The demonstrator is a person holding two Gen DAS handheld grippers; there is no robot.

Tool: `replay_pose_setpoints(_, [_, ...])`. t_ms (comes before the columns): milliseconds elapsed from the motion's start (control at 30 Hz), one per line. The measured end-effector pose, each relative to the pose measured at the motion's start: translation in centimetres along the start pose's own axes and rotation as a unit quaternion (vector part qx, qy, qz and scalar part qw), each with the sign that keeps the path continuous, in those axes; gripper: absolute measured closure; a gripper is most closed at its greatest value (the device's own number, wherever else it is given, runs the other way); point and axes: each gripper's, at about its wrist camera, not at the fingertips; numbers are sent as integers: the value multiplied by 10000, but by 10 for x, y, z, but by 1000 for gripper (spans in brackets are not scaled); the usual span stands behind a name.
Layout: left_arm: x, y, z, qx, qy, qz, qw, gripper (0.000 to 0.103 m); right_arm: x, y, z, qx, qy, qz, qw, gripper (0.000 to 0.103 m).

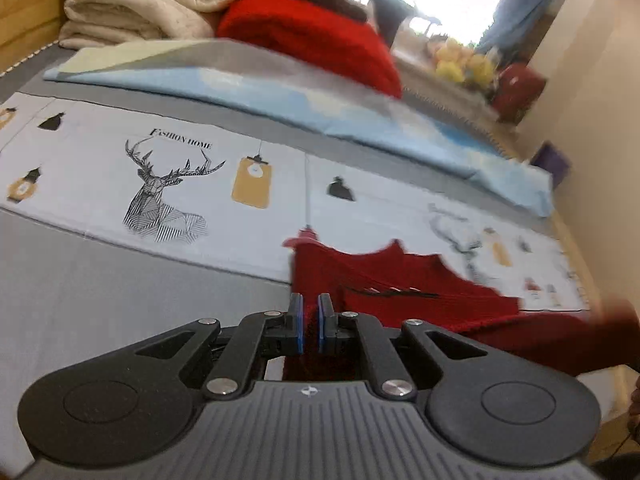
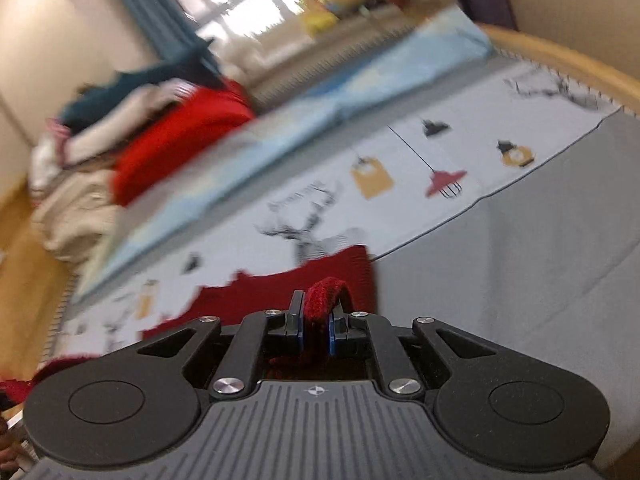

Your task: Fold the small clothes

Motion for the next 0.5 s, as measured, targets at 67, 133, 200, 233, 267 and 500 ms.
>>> replay_pose_setpoints(67, [15,-16,-25,-25,-132,291,9995,91,-5,-13,-33,82,241,-144,9996,78])
replay_pose_setpoints(133, [34,-17,-44,-21,31,612,9981,62,-9,-15,-51,-130,749,-14,9971,77])
replay_pose_setpoints(200, [50,-4,-66,237,102,769,9967,59,-20,-9,-65,-7,874,-117,9961,75])
replay_pose_setpoints(233, [54,-3,-80,657,-31,820,9945,59,-27,-7,-75,211,805,-249,9962,75])
replay_pose_setpoints(267, [55,-3,-88,815,-35,818,9933,59,-31,-4,-83,333,708,-311,9964,73])
replay_pose_setpoints(500, [69,4,-142,1542,287,990,9826,56,-40,1,-133,1040,304,-501,9928,61])
Point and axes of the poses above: each gripper's, at about its wrist camera, not at the fingertips, and z roughly against the way its jaws point, x to its left, y to its underside, and after that the axes turned 10 degrees about x, right-handed
